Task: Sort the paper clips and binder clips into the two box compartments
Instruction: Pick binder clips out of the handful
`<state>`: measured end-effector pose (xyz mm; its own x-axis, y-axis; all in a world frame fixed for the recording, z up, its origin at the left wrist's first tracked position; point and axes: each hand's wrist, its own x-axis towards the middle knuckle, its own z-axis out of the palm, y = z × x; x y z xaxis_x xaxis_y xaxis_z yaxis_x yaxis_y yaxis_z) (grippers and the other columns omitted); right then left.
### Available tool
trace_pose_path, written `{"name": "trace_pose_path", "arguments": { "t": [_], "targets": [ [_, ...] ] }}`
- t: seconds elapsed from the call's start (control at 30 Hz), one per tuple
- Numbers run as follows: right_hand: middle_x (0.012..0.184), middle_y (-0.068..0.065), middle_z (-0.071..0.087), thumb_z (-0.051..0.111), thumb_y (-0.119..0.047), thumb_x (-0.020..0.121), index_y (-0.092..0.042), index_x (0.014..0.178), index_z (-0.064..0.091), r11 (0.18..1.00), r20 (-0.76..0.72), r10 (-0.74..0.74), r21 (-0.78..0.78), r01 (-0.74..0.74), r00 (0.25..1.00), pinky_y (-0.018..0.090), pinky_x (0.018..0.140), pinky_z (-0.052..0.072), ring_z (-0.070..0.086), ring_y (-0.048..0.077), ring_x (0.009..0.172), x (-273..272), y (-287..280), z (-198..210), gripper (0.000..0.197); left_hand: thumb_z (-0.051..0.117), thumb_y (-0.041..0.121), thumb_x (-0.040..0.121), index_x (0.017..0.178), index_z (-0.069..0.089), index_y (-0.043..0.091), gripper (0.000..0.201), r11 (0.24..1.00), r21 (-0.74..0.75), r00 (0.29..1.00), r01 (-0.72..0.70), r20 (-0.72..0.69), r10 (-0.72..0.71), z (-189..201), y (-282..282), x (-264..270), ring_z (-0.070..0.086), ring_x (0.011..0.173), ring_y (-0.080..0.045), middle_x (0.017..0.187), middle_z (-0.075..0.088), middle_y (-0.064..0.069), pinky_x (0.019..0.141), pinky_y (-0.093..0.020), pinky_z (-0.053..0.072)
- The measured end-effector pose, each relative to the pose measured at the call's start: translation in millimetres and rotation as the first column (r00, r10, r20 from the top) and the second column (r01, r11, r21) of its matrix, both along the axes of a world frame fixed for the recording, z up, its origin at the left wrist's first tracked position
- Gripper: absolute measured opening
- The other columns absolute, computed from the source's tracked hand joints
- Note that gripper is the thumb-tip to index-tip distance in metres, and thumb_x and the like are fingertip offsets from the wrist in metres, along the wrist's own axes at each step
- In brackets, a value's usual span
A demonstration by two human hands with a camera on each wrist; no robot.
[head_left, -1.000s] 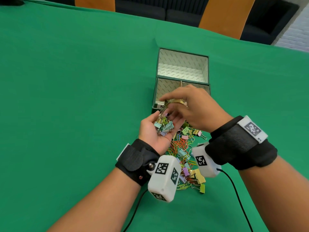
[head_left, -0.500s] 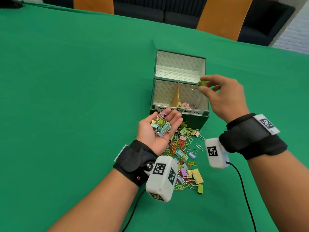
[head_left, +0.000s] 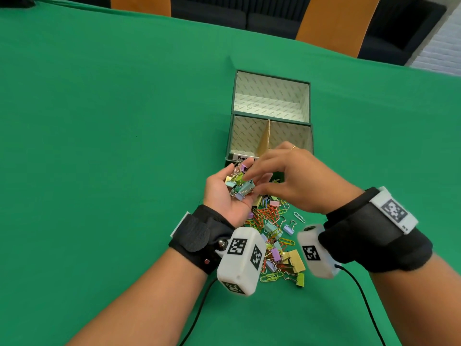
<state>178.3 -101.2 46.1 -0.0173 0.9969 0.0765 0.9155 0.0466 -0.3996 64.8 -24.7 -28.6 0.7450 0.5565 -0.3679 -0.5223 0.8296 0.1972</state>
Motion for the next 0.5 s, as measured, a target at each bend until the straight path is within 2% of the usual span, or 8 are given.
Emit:
{"name": "trace_pose_path", "arguments": {
  "t": [0.17, 0.3, 0.4, 0.5],
  "targets": [
    [0.099, -0.022, 0.064, 0.075, -0.029, 0.081, -0.039, 0.098, 0.074, 0.999, 0.066, 0.016, 0.029, -0.018, 0.998, 0.044, 0.087, 0.044, 0.044, 0.017, 0.097, 0.5, 3.5, -7.8, 0.019, 0.037, 0.028, 0.099, 0.101, 0.059, 0.002, 0.033, 1.0, 0.001, 1.0, -0.002, 0.004, 0.002, -0.3, -1.5, -0.3, 0.069, 0.068, -0.034, 0.075, 0.068, -0.017, 0.053, -0.027, 0.056],
    [0.092, -0.019, 0.065, 0.069, -0.028, 0.087, -0.036, 0.099, 0.072, 0.998, 0.028, -0.004, 0.067, 0.002, 1.0, 0.042, 0.086, 0.044, 0.047, 0.016, 0.094, 1.3, 3.6, -4.9, 0.016, 0.041, 0.027, 0.098, 0.1, 0.058, -0.004, 0.035, 0.999, -0.05, 1.0, -0.003, 0.007, 0.004, 1.5, -2.4, -1.4, 0.07, 0.073, -0.034, 0.085, 0.067, -0.023, 0.064, -0.033, 0.058],
    [0.093, -0.017, 0.066, 0.066, -0.026, 0.09, -0.036, 0.103, 0.071, 0.992, -0.031, -0.038, 0.116, 0.042, 0.999, 0.037, 0.086, 0.043, 0.049, 0.014, 0.094, 2.1, 2.0, -0.9, 0.017, 0.041, 0.023, 0.098, 0.095, 0.059, -0.008, 0.036, 0.999, -0.043, 1.0, -0.027, 0.002, 0.027, 5.2, -2.8, -0.4, 0.068, 0.07, -0.03, 0.084, 0.066, -0.024, 0.066, -0.031, 0.057],
    [0.091, -0.019, 0.063, 0.066, -0.031, 0.089, -0.039, 0.105, 0.071, 0.99, -0.126, -0.104, 0.083, 0.115, 0.986, 0.029, 0.083, 0.043, 0.051, 0.005, 0.093, 3.1, -0.7, -0.6, 0.019, 0.041, 0.02, 0.098, 0.093, 0.058, -0.009, 0.033, 0.997, -0.04, 0.998, -0.063, -0.006, 0.063, 5.7, -2.5, -0.1, 0.067, 0.064, -0.028, 0.082, 0.066, -0.024, 0.066, -0.033, 0.057]
  ]
}}
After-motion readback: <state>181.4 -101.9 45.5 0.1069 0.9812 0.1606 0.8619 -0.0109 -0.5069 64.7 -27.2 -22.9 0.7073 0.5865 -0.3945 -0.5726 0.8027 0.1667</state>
